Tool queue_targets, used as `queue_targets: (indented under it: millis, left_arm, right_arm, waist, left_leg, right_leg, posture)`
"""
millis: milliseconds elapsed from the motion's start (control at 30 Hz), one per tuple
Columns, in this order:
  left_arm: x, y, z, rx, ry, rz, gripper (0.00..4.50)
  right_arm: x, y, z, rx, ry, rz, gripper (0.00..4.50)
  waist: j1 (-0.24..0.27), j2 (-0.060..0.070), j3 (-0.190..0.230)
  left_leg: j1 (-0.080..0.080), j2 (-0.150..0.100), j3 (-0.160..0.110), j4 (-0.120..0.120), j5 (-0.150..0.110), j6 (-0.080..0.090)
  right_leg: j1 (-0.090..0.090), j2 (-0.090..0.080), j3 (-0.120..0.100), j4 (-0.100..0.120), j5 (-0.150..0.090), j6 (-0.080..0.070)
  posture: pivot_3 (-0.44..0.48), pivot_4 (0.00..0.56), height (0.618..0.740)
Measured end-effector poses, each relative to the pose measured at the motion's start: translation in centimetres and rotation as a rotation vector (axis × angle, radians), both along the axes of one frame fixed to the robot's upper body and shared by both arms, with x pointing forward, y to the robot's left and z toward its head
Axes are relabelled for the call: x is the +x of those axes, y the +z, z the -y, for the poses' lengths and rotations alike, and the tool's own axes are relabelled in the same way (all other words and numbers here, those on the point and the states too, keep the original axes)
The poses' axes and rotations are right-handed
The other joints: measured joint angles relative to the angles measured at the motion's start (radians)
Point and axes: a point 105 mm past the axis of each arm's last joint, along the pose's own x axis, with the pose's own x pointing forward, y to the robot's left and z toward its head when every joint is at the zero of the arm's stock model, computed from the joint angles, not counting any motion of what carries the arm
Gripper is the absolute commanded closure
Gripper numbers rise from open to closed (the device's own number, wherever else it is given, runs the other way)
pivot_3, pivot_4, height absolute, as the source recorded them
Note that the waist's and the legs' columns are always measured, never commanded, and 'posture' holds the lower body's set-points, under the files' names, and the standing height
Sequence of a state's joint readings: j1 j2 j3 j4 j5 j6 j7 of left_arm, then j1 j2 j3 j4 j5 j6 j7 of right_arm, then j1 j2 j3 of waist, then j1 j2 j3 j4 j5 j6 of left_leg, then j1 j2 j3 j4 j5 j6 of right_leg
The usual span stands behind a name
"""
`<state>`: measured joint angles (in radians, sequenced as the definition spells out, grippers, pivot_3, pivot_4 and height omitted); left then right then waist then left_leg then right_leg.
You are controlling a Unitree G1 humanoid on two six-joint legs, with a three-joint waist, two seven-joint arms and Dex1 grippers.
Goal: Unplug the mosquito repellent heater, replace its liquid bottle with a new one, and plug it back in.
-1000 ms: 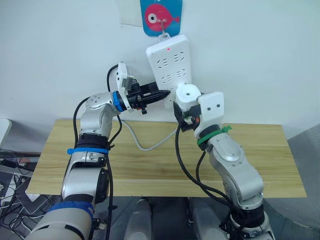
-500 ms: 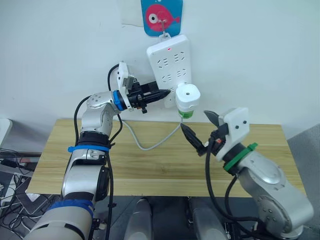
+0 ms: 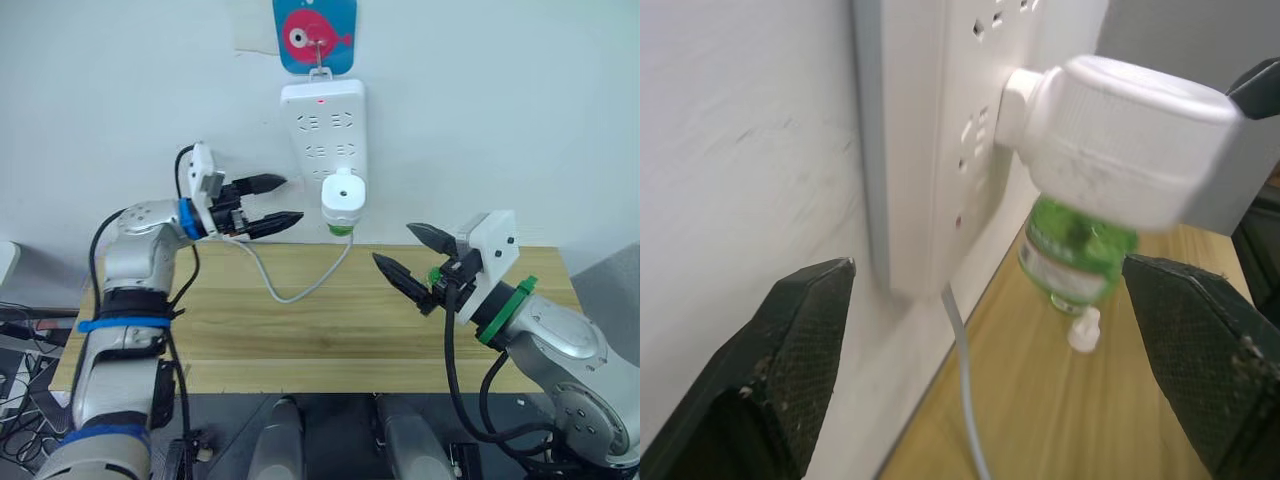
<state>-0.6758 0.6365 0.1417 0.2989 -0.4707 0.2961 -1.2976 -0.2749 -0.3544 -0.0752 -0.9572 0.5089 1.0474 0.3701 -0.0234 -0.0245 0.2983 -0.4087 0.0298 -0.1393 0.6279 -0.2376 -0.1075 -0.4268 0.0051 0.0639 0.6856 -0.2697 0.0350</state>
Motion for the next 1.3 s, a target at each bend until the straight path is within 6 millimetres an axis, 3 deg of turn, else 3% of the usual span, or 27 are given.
queue_targets:
  millis: [67, 133, 233, 467, 933, 1300]
  left_arm:
    - [-1.8, 0.3, 0.4, -0.002, -0.036, -0.004, 0.00]
    - [-3.2, 0.4, 0.5, -0.009, -0.037, -0.003, 0.00]
    - [-6.5, -1.0, 1.5, -0.028, -0.064, -0.029, 0.00]
    - [-10.1, -1.9, 2.9, -0.088, -0.063, -0.004, 0.00]
    - [-10.0, -0.6, 3.8, -0.098, -0.054, 0.091, 0.00]
    - [-9.9, -1.1, 3.9, -0.106, -0.043, 0.066, 0.00]
  right_arm:
    - [0.1, 0.0, -0.2, -0.008, 0.015, 0.008, 2.82]
    - [0.1, 0.0, -0.8, -0.008, 0.039, 0.014, 3.42]
    - [0.2, -0.3, -1.7, -0.009, 0.069, 0.014, 4.46]
    - [1.4, -0.9, -2.9, 0.021, 0.056, 0.017, 4.46]
    - [2.5, -0.4, -2.7, 0.030, -0.033, 0.070, 4.46]
    - [3.5, -1.3, -2.5, 0.006, -0.108, 0.055, 4.46]
  waist:
    - [0.016, 0.000, 0.000]
    - [0.026, 0.000, 0.000]
    - [0.035, 0.000, 0.000]
    - [0.066, 0.000, 0.000]
    - [0.085, 0.000, 0.000]
    - [0.083, 0.000, 0.000]
  left_leg:
    - [0.000, 0.000, 0.000, 0.000, 0.000, 0.000]
    - [0.000, 0.000, 0.000, 0.000, 0.000, 0.000]
    - [0.000, -0.001, 0.000, -0.001, 0.001, -0.002]
    - [0.001, -0.001, 0.001, 0.000, 0.001, -0.002]
    - [0.001, -0.001, 0.002, 0.000, 0.001, -0.002]
    - [0.001, -0.001, 0.002, 0.000, 0.001, -0.002]
  right_leg:
    - [0.000, 0.000, -0.001, 0.000, 0.000, 0.000]
    - [0.001, 0.000, -0.001, -0.002, 0.000, 0.000]
    - [0.002, -0.003, 0.000, -0.004, 0.000, 0.000]
    - [0.002, -0.002, 0.000, -0.005, 0.000, 0.000]
    - [0.002, -0.002, 0.000, -0.005, 0.000, 0.000]
    - [0.002, -0.002, 0.000, -0.005, 0.000, 0.000]
  posture:
    - [0.265, 0.266, 0.740]
    - [0.274, 0.269, 0.740]
    - [0.280, 0.268, 0.740]
    - [0.278, 0.260, 0.740]
    - [0.274, 0.247, 0.740]
    - [0.271, 0.251, 0.740]
